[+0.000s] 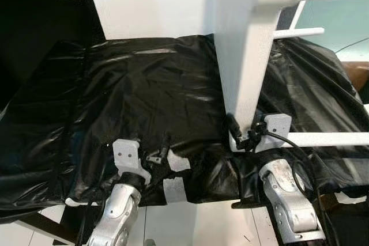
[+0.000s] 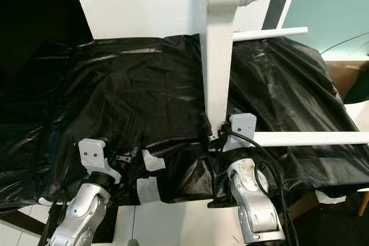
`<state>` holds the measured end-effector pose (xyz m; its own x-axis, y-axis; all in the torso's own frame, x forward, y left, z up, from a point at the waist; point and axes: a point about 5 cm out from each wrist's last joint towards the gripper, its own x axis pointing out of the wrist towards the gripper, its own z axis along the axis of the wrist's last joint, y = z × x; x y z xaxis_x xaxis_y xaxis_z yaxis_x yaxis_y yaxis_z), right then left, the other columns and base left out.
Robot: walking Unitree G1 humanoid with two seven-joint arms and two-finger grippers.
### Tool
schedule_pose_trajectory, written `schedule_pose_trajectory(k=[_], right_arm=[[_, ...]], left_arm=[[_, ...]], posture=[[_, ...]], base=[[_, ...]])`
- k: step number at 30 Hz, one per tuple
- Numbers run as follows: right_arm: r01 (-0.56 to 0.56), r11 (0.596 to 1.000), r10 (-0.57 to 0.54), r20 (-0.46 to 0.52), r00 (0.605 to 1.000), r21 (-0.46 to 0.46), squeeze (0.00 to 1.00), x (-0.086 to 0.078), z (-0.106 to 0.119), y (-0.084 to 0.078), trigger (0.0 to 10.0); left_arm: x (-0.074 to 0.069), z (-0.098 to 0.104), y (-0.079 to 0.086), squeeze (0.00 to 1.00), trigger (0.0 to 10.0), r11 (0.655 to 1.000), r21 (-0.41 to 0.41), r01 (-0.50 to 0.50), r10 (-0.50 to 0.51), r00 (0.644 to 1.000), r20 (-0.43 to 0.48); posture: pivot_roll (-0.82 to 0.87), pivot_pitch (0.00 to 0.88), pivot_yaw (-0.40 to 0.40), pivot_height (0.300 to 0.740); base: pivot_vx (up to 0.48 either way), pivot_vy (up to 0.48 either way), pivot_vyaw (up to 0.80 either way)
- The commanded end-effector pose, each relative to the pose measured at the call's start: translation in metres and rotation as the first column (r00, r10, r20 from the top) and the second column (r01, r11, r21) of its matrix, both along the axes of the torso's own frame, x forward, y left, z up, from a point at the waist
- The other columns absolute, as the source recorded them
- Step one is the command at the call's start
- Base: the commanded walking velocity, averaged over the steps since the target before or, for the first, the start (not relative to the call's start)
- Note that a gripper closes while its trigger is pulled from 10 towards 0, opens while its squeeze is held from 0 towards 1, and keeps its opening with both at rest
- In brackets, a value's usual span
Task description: Building children table
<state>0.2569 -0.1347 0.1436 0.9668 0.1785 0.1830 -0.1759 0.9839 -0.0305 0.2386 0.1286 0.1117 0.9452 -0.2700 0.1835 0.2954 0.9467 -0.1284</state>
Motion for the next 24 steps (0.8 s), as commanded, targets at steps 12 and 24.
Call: schedule_pose_trajectory(k=[12, 24], right_arm=[[0.03, 0.998, -0.03, -0.01, 0.999, -0.061, 0.0, -0.008, 0.0, -0.001, 10.0], [0.073, 0.995, -0.077, -0.058, 0.995, -0.072, 0.0, -0.043, 0.02, -0.024, 10.0]], left_arm=[[-0.005, -0.006, -0.007, 0.0, 10.0, 0.978, 0.048, 0.202, -0.203, 0.979, 0.027], [-0.008, -0.008, -0.007, 0.0, 10.0, 0.974, 0.052, 0.219, -0.22, 0.975, 0.009]], posture=[[0.04, 0.0, 0.015, 0.74], [0.01, 0.0, 0.021, 0.74]], base=[[0.0, 0.0, 0.0], [0.0, 0.0, 0.0]])
